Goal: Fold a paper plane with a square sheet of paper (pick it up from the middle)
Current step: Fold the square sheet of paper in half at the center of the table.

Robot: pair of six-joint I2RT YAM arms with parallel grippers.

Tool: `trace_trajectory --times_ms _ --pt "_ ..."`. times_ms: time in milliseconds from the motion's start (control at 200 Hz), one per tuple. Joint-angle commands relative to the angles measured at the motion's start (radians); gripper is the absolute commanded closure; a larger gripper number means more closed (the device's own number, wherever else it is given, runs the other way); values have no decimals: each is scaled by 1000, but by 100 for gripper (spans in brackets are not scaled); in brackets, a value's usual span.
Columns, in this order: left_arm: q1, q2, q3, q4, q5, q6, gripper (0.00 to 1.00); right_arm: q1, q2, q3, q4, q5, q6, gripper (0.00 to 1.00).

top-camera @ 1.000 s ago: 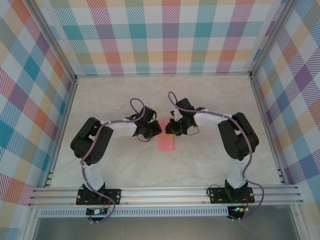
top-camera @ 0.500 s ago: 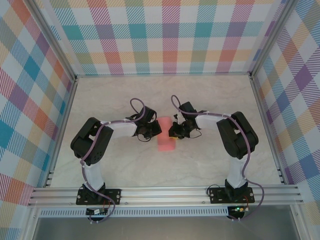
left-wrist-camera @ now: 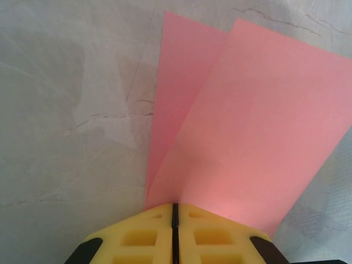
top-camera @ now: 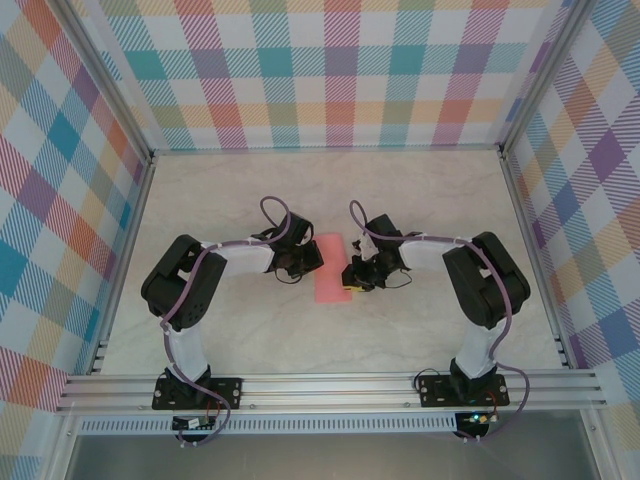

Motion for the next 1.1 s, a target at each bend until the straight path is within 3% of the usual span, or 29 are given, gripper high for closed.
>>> trace_trajectory --times_ms 0,195,520,735,1095 --pt "-26 56 -18 -104 -43 3 91 -6 -1 1 -54 24 -9 82" --pt "-28 56 -17 -104 -43 3 91 2 -83 -20 -25 -43 -14 82" --pt "-30 59 -11 -102 -39 3 91 8 -14 -79 -40 0 -8 83" --pt "-30 59 -10 -102 -39 3 91 12 -116 -61 -40 -46 -8 83" --pt "-33 61 -7 -105 -37 4 91 28 -17 -77 -50 -19 -9 83"
